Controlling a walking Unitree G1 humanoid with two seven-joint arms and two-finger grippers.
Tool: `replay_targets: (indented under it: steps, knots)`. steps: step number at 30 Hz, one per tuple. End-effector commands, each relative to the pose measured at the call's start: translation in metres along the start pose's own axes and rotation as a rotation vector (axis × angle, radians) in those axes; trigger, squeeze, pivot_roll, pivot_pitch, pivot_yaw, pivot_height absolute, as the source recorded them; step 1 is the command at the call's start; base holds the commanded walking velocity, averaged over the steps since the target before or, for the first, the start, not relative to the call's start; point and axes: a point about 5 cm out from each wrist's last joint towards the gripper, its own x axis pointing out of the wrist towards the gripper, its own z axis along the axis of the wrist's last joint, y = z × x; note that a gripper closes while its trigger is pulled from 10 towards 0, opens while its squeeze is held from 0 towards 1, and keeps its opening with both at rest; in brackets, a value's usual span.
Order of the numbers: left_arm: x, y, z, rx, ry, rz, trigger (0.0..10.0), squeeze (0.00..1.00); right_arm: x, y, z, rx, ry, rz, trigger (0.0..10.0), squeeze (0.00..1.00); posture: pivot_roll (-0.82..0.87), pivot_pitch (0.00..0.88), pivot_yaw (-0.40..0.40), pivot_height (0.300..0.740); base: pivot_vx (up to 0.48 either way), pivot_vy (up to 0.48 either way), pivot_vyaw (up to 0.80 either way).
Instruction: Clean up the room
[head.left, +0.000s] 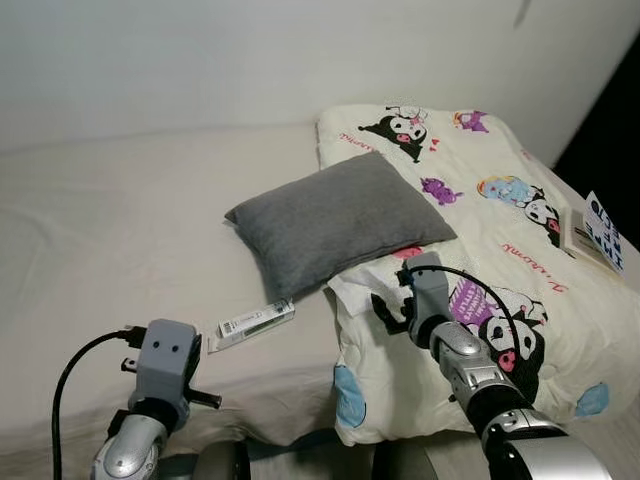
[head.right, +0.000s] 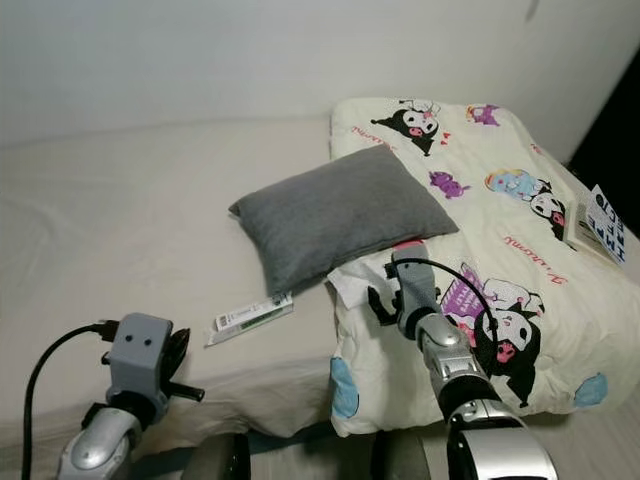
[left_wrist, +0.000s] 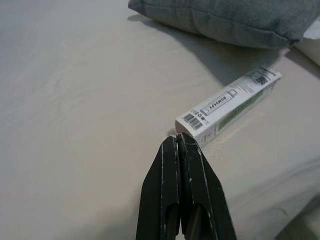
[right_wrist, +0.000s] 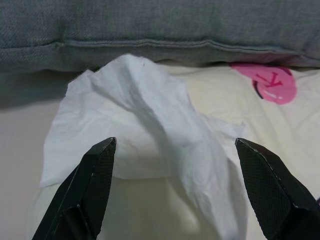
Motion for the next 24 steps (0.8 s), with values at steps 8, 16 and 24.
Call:
replay_targets:
  steps: [8, 16, 24]
  knots:
    - [-0.0028, 0.0039, 0.0002, 0.026, 0.029, 0.000, 10.0, 0.00, -0.0014, -0.0015, -0.0106, -0.009, 0.068, -0.019, 5.2, 0.00, 0.18, 0.305, -0.058, 0.596, 0.000, 0.000, 0.00]
    - [-0.0038, 0.0052, 0.0028, 0.039, 0.037, -0.006, 10.0, 0.00, -0.0018, -0.0039, -0.0128, -0.017, 0.090, -0.038, 0.7, 0.00, 0.20, 0.308, -0.056, 0.596, 0.000, 0.000, 0.00]
    - [-0.0035, 0.0059, 0.0018, 0.053, 0.045, -0.009, 10.0, 0.00, -0.0024, -0.0068, -0.0134, -0.017, 0.097, -0.060, 0.0, 0.00, 0.19, 0.297, -0.050, 0.596, 0.000, 0.000, 0.00]
